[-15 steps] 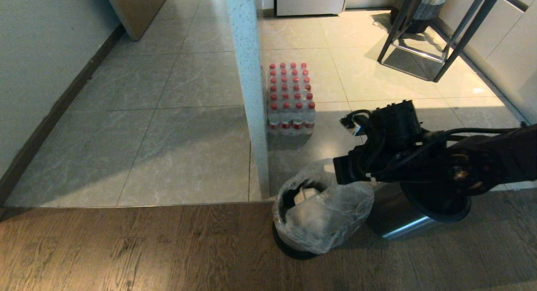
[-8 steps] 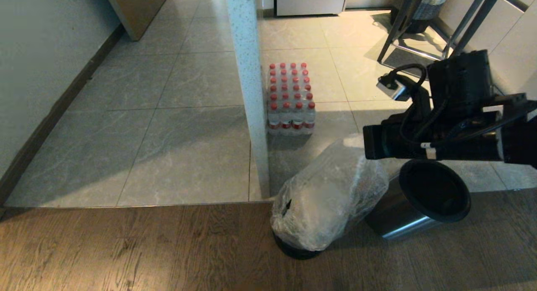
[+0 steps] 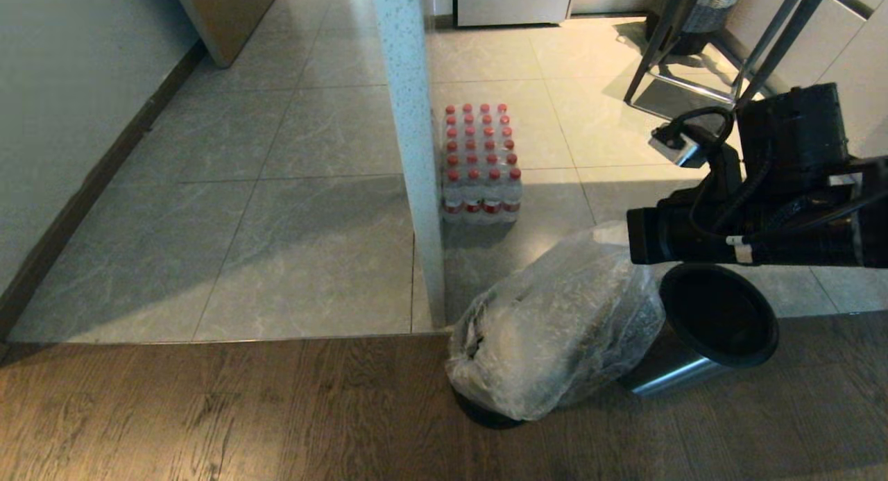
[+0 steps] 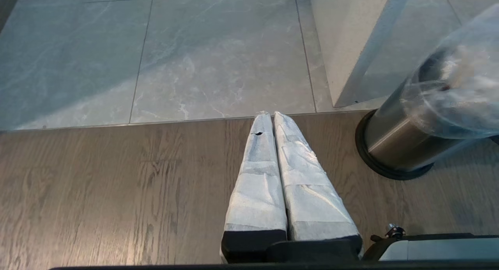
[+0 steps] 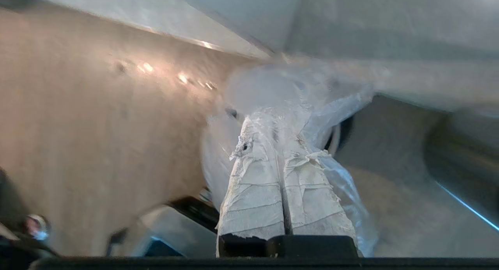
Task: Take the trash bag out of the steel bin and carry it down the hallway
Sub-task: Pick up the trash bag
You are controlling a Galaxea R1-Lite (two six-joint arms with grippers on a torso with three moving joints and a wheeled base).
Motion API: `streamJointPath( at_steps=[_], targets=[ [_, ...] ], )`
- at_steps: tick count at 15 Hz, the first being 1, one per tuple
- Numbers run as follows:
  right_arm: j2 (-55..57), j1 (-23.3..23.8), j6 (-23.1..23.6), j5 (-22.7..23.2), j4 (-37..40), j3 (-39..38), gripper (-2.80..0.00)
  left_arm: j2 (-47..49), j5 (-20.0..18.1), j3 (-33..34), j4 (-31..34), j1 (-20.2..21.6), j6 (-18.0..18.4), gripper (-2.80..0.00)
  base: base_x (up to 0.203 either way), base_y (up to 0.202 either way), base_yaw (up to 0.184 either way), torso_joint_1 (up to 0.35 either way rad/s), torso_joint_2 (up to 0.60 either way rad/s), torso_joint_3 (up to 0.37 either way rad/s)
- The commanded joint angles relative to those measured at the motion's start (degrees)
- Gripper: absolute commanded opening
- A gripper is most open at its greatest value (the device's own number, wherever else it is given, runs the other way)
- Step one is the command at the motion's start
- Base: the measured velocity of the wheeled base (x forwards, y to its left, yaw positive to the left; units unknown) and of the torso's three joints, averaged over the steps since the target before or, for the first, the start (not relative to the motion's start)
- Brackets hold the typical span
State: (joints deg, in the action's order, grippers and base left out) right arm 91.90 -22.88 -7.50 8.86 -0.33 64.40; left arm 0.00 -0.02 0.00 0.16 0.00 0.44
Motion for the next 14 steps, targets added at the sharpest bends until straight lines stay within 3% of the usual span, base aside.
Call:
streamJointPath(
  at_steps=[1,3,5,8,14],
  targets=[
    [3.08,1.7,2.81,0.16,0.39,-1.14,-2.8,0.0,0.02,0.0,0.02,0.0,0.0,-2.8,0.0,0.0,0.0,0.0,0.0,0.0],
    [4.75,4.14,6.25,0.16,-0.14,-1.78,-2.8,0.0,0.02,0.0,0.02,0.0,0.0,-2.8,0.0,0.0,0.0,0.0,0.0,0.0],
    [5.95,6.55,6.62,0.2,0.25,-1.45,-2.8,0.0,0.02,0.0,0.02,0.0,0.0,-2.8,0.0,0.0,0.0,0.0,0.0,0.0],
    [4.06,6.45,6.05,0.45,0.7,0.95,-2.8,0.0,0.02,0.0,0.02,0.0,0.0,-2.8,0.0,0.0,0.0,0.0,0.0,0.0],
    [-4.79,3.57,4.33,7.38,3.47,2.6,-2.8,0.0,0.02,0.0,0.02,0.0,0.0,-2.8,0.0,0.0,0.0,0.0,0.0,0.0]
  ],
)
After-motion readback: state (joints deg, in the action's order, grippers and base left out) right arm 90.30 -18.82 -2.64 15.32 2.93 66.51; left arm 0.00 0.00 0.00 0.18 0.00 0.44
